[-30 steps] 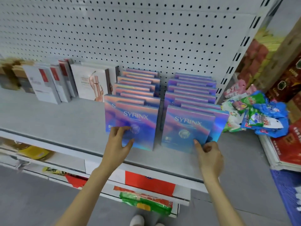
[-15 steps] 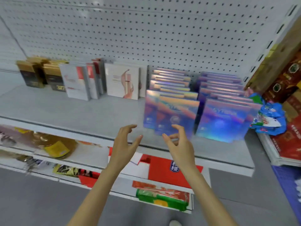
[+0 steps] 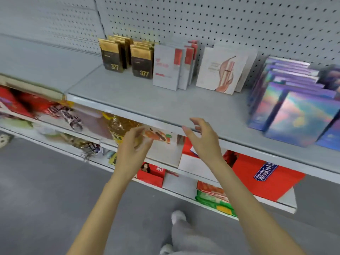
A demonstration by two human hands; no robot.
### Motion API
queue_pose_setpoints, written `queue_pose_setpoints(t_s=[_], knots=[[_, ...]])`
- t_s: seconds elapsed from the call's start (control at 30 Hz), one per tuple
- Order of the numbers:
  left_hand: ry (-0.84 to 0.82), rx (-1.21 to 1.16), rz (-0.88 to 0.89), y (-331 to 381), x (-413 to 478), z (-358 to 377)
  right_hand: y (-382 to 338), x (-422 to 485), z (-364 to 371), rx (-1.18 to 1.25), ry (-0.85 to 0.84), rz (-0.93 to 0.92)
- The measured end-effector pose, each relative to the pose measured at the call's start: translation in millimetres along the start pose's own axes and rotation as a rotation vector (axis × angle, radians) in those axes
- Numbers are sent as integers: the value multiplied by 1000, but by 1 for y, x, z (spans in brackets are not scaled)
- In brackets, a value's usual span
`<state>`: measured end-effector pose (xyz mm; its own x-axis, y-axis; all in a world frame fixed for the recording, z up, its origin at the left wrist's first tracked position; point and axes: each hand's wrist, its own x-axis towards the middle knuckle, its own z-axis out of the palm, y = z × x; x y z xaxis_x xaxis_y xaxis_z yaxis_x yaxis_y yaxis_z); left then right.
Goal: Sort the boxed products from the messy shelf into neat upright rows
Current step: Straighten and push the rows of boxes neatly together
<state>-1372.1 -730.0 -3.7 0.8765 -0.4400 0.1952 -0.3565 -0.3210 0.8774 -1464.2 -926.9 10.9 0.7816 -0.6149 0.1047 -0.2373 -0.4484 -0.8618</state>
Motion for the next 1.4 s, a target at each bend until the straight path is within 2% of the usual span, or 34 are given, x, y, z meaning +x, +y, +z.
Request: queue_pose_setpoints(t_s=[0.23, 0.4, 0.57, 0.67, 0.9, 1.03, 1.23, 1.4], knots=[[41, 73, -54, -37, 54, -39, -24, 67, 69, 30, -80, -17], [67, 101, -105, -63, 132, -61, -42, 145, 121, 138, -98, -35], [88, 143, -134, -90, 210, -91, -60, 221, 178, 231, -188, 44], [119, 89, -160, -111, 244, -107, -68, 255, 214, 262, -233, 79], [151, -56, -226, -163, 327, -129, -71, 309, 290, 342, -222, 171], [67, -137, -192, -191, 385, -136, -84, 335, 328, 374, -96, 201], [-211, -183, -114, -228, 476, -139, -110, 375, 376, 593, 225, 295], [-360, -348, -4, -231, 540, -113, -103, 412, 388, 554, 362, 224]])
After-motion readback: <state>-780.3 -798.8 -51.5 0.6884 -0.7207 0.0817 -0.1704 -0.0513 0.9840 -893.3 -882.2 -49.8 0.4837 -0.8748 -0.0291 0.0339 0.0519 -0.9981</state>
